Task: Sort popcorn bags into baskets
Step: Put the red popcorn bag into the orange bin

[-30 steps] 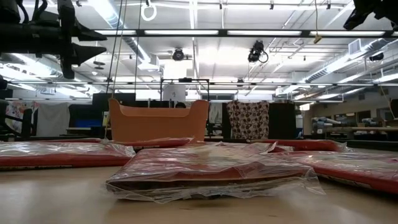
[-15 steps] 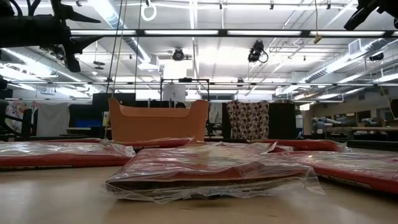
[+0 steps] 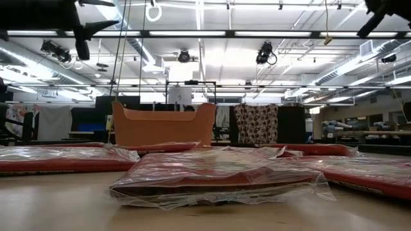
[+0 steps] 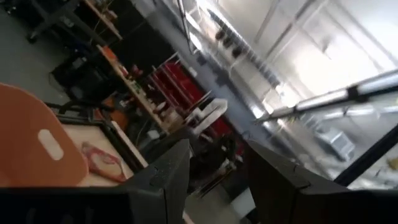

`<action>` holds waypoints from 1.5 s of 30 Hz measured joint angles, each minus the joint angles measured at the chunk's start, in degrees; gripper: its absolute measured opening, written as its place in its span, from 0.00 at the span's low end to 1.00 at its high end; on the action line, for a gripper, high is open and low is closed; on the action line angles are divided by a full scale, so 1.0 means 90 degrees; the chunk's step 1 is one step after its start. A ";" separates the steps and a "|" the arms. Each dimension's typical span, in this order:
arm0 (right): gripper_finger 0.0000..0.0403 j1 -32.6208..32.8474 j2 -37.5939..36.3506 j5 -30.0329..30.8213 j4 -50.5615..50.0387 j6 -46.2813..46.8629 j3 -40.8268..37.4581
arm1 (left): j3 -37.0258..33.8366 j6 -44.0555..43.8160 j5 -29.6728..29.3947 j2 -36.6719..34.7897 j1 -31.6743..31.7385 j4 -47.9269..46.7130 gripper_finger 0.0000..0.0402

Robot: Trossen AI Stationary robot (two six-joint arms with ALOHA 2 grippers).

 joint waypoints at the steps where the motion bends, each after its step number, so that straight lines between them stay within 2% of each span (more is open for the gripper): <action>1: 0.19 0.0000 0.0000 0.0300 0.0003 0.0027 0.0000 | 0.0165 0.0086 0.0036 0.0120 0.0000 -0.0086 0.39; 4: 0.19 0.0000 0.0000 0.1365 0.0002 0.0166 0.0000 | 0.0591 0.0291 0.0119 0.0442 0.0002 -0.0429 0.40; 8: 0.19 -0.0001 0.0000 0.2698 -0.0005 0.1165 0.0000 | 0.1071 0.0482 0.0344 0.0811 0.0005 -0.0819 0.40; 12: 0.19 -0.0002 0.0000 0.3496 -0.0109 0.1720 0.0000 | 0.1557 0.0502 0.0758 0.1183 0.0005 -0.1684 0.40; 17: 0.19 0.0000 0.0000 0.3625 -0.0248 0.1259 0.0000 | 0.2202 0.0515 0.1269 0.1654 0.0005 -0.3164 0.41; 22: 0.19 0.0015 0.0000 0.4170 -0.0401 0.1311 0.0041 | 0.2666 0.0780 0.1876 0.2045 0.0012 -0.4181 0.42; 27: 0.19 0.0019 0.0002 0.4609 -0.1320 0.1360 0.0459 | 0.2956 0.0977 0.2759 0.2540 0.0274 -0.5197 0.42; 31: 0.19 0.0019 0.0068 0.4883 -0.1893 0.1484 0.0804 | 0.3115 0.1143 0.3253 0.2936 0.0520 -0.5506 0.42; 39: 0.19 0.0020 0.0711 0.5044 -0.2051 0.1371 0.1263 | 0.3633 0.1981 0.3490 0.3973 0.0562 -0.5491 0.41; 45: 0.19 0.0121 0.1402 0.4276 -0.2412 0.1435 0.1970 | 0.4337 0.2095 0.3456 0.4683 0.0544 -0.5515 0.41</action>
